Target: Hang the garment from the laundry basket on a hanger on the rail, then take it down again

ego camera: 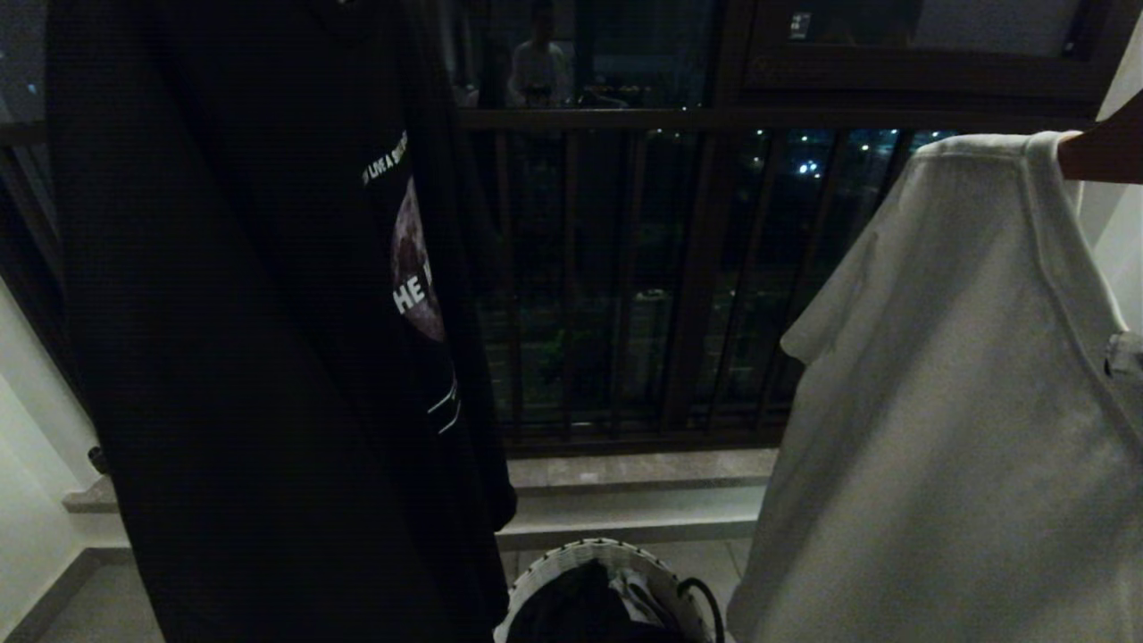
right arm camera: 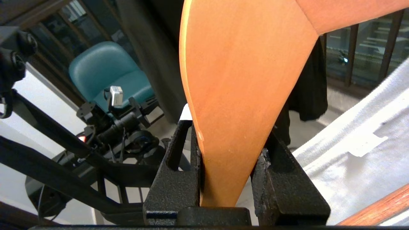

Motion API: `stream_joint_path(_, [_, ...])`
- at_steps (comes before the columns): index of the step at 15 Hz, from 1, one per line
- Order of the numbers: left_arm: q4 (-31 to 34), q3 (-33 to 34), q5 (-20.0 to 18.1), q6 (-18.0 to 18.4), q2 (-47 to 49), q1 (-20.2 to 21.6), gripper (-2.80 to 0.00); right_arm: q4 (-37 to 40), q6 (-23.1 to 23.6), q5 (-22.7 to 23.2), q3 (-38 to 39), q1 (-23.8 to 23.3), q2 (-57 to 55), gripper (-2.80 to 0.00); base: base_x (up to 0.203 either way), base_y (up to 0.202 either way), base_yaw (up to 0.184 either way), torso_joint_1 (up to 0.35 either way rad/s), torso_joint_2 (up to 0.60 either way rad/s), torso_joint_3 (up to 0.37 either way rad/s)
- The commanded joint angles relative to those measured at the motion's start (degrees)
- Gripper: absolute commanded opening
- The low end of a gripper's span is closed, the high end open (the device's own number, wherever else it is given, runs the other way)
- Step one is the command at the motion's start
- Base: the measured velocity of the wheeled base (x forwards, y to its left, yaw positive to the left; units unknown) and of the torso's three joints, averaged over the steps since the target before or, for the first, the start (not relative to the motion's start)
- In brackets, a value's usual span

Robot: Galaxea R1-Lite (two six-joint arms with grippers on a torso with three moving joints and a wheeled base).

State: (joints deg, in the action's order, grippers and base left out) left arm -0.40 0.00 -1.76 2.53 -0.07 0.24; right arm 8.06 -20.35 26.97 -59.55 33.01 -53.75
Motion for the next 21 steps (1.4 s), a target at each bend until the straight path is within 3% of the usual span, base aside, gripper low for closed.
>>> stream_joint_path(1, [-0.04, 0.18, 0.0, -0.04, -0.01, 0.02, -2.8, -0.06, 0.72, 0.28, -0.12, 0.03, -0.22, -2.8, 0.0, 0.0, 0.0, 0.18, -0.49, -0.318])
stream_joint_path(21, [-0.04, 0.18, 0.0, 0.02, -0.01, 0.02, -2.8, -4.1, 1.72, 1.25, -0.83, 0.03, -0.22, -2.8, 0.0, 0.0, 0.0, 0.223, -0.52, -0.297])
